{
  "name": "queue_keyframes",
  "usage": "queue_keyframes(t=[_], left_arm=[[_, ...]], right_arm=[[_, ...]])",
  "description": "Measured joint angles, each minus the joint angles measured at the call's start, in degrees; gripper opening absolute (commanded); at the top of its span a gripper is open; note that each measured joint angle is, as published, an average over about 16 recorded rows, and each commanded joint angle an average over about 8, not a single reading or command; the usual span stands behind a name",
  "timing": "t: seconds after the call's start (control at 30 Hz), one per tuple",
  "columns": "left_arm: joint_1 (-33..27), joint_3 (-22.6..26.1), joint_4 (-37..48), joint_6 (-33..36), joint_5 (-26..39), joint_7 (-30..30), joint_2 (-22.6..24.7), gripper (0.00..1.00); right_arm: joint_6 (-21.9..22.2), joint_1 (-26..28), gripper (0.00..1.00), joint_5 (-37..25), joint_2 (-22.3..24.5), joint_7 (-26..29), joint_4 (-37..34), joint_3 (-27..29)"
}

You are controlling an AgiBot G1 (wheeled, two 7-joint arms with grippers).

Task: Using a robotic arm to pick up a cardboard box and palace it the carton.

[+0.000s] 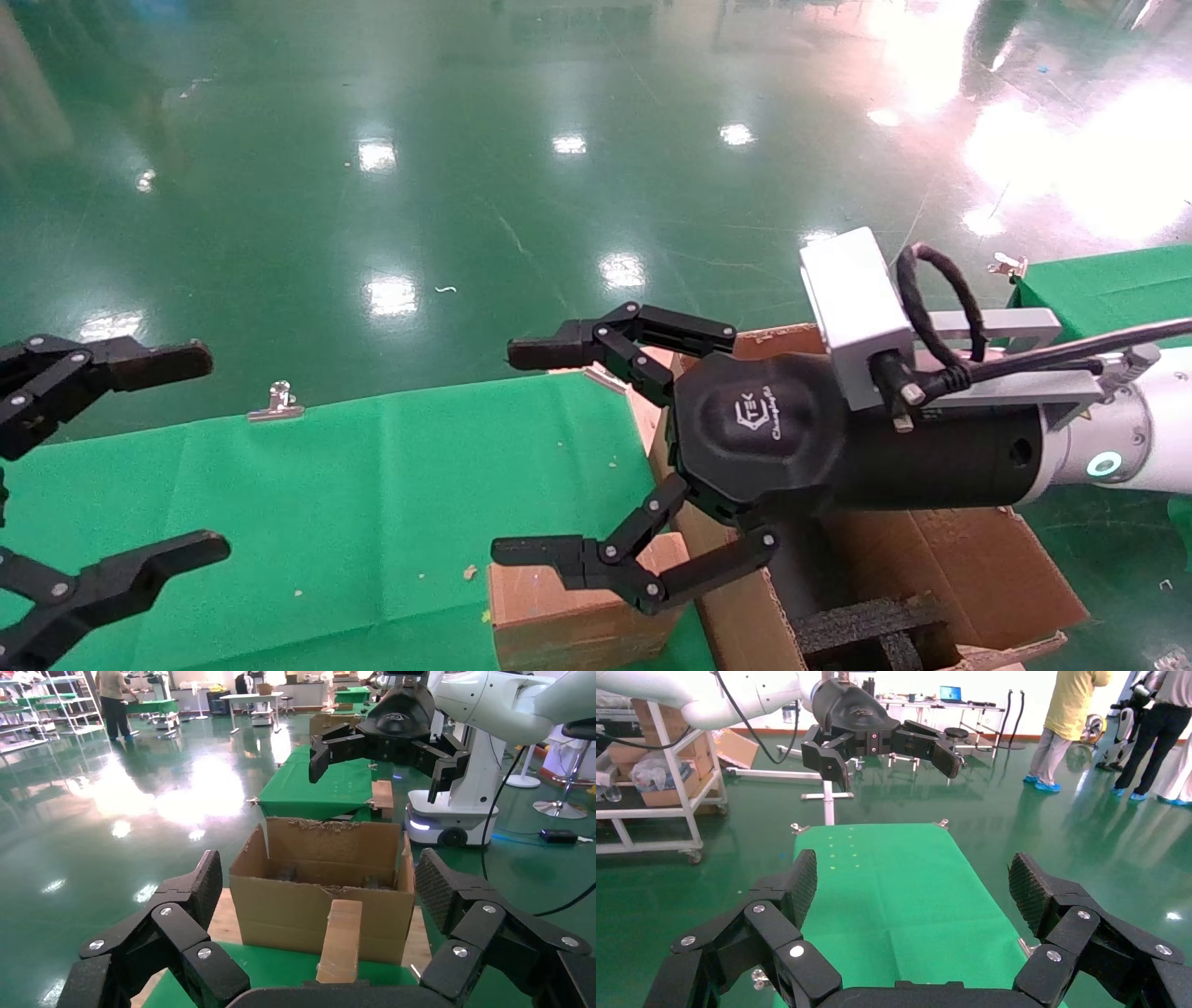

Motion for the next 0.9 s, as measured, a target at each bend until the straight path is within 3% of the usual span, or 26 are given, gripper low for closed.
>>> queue_keyframes(t=[0.3, 0.9], left_arm=[[0.0, 0.0, 0.0, 0.0, 0.0, 0.0, 0.0, 0.0], [0.0, 0.0, 0.0, 0.0, 0.0, 0.0, 0.0, 0.0]], right_arm=[[-0.9, 2.8, 1.0, -5.8, 0.4, 1.5, 0.0, -2.6], [-4.0, 17.0, 1.0, -31.8, -5.3, 8.4, 0.2, -18.2]])
